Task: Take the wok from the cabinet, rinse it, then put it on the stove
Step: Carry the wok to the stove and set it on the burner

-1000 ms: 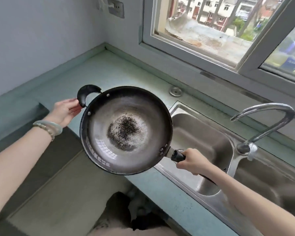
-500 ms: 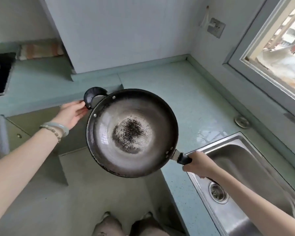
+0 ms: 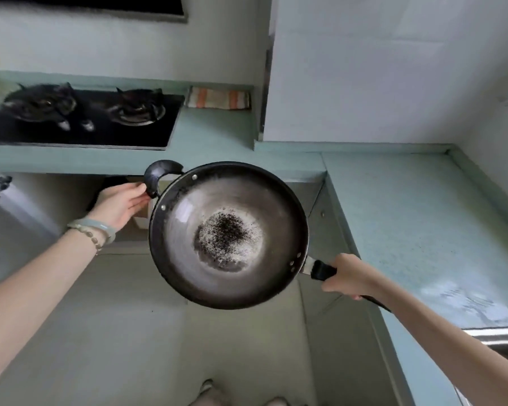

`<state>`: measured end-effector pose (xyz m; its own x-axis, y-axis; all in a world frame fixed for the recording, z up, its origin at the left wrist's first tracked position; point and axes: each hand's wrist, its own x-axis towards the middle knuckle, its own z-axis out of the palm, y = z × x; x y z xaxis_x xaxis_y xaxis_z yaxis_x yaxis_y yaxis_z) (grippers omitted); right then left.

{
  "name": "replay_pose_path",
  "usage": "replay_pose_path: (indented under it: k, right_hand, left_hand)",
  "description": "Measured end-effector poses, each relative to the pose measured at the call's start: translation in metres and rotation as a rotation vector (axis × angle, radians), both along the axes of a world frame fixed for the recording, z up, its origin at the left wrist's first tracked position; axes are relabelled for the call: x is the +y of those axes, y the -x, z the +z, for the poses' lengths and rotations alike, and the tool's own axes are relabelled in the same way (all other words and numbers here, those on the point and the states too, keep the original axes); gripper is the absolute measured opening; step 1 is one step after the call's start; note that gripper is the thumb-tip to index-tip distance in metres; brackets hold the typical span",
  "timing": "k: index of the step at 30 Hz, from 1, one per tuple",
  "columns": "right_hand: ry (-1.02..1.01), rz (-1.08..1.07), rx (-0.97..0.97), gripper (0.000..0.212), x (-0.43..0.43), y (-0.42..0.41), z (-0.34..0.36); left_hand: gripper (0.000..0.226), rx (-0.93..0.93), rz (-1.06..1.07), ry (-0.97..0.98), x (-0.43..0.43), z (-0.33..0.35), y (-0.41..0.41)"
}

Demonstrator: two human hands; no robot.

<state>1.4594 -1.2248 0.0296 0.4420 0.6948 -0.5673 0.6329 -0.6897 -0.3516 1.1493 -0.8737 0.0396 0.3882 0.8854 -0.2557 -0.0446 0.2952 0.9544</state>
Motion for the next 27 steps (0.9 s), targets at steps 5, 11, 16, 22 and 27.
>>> replay_pose_path:
  k: [5,11,16,22,27]
  right_hand:
    - [-0.009,0.097,0.0,0.016,0.088,0.045,0.007]
    - [-0.004,0.231,-0.05,0.018,0.176,0.08,0.018]
    - [0.043,0.311,-0.048,0.012,0.249,0.091,0.023]
    - [0.067,0.4,-0.031,0.006,0.344,0.1,0.017]
    - [0.062,0.43,-0.048,0.004,0.424,0.098,0.019]
  left_hand:
    - [0.013,0.011,0.112,-0.046,0.054,0.009,0.082]
    - [0.008,-0.026,0.242,-0.009,0.099,0.008,0.151]
    - [0.01,-0.009,0.294,-0.008,0.13,-0.002,0.189]
    - [0.013,-0.047,0.372,0.056,0.191,-0.019,0.208]
    - [0.028,-0.039,0.388,0.046,0.259,-0.019,0.209]
